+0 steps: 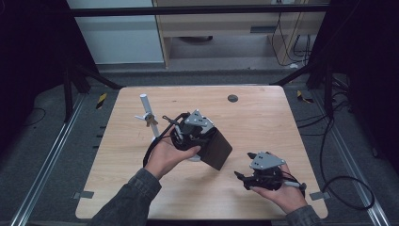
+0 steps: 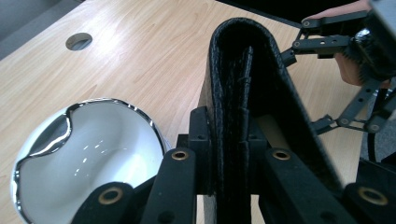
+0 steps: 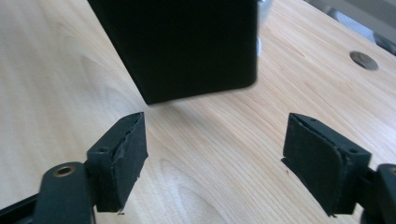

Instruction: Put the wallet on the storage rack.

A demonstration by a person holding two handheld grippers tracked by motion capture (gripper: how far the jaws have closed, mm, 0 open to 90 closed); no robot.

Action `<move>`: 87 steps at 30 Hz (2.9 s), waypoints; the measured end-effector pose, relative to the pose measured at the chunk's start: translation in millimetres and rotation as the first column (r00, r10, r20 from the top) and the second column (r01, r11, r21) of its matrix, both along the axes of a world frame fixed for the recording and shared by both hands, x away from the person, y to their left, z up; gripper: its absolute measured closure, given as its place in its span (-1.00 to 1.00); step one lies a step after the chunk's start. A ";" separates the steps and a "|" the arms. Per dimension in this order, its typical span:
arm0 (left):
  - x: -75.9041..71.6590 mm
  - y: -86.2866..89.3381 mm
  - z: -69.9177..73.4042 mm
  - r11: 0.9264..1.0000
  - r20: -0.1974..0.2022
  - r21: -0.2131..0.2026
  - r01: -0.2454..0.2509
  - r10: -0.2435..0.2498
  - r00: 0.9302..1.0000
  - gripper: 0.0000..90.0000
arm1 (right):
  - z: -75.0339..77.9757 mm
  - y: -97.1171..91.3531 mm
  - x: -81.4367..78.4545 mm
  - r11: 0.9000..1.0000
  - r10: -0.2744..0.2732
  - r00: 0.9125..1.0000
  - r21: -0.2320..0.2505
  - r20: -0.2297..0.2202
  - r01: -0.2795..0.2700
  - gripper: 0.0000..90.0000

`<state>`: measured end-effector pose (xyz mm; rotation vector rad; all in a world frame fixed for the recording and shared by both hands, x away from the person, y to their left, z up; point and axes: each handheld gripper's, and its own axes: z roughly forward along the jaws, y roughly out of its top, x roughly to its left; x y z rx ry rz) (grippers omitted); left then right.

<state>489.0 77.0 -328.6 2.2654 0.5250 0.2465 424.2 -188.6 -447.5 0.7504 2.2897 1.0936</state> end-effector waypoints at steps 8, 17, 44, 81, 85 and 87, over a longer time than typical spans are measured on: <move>-1.3 5.2 8.1 1.000 0.008 -0.009 -0.008 0.008 1.000 0.77 | -28.4 -8.0 11.1 0.989 -0.139 0.988 0.036 -0.064 0.142 -0.72; -0.7 6.3 17.2 1.000 0.012 0.002 -0.005 0.005 1.000 0.77 | -42.3 -28.6 19.2 0.956 -0.263 0.957 0.100 -0.126 0.276 -0.79; 2.1 21.2 66.0 0.999 0.059 -0.033 -0.030 0.032 0.998 0.77 | -55.1 -33.1 20.7 0.931 -0.352 0.918 0.033 -0.183 0.363 -0.83; 46.8 33.6 36.9 0.990 0.044 0.083 -0.118 0.115 0.992 0.77 | -57.5 -33.2 20.7 0.936 -0.345 0.919 0.001 -0.190 0.351 -0.83; 50.7 29.8 30.9 0.989 0.032 0.091 -0.115 0.113 0.993 0.77 | -57.5 -32.8 20.4 0.937 -0.344 0.919 0.001 -0.191 0.350 -0.83; 53.0 29.3 28.3 0.989 0.025 0.094 -0.117 0.115 0.993 0.77 | -57.5 -32.8 20.3 0.937 -0.343 0.920 0.000 -0.192 0.350 -0.83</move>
